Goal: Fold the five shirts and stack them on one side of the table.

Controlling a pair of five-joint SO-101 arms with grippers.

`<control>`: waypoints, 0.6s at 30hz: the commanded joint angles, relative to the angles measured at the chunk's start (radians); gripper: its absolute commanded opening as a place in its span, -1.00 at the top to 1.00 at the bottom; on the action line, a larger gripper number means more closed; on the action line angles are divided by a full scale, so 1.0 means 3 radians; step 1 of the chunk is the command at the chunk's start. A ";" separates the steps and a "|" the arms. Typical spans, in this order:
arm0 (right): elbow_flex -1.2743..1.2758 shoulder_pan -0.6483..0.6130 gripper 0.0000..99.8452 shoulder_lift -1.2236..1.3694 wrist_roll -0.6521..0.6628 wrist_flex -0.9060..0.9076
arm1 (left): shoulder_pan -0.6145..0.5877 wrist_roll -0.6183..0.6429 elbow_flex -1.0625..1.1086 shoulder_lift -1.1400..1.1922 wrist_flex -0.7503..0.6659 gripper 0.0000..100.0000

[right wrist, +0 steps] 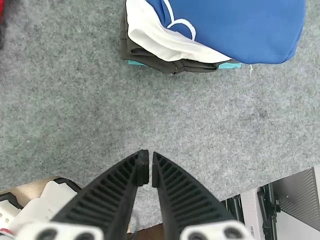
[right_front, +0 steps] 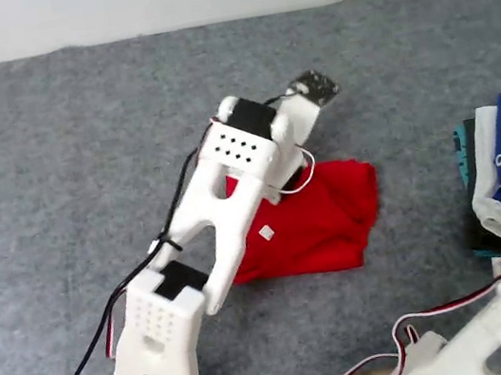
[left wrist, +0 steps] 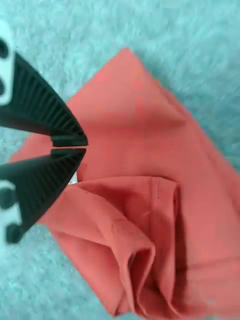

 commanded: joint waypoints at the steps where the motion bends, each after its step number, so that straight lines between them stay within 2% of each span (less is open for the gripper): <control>1: -0.0020 0.0038 0.95 -0.0028 0.0010 0.0130 | 0.0097 -0.0051 0.0003 0.0138 0.0087 0.97; 7: -0.0020 0.0038 0.95 -0.0028 0.0010 0.0130 | 0.0506 -0.0036 0.0008 0.0184 0.0097 0.97; 11: -0.0020 0.0038 0.95 -0.0028 0.0010 0.0130 | 0.0956 -0.0031 0.0146 -0.0205 0.0097 0.97; 14: -0.0020 0.0038 0.95 -0.0028 0.0010 0.0130 | 0.1233 -0.0031 0.0504 -0.0563 0.0097 0.97; 18: -0.0020 0.0038 0.95 -0.0028 0.0010 0.0130 | 0.1325 -0.0046 0.0908 -0.1013 0.0092 0.97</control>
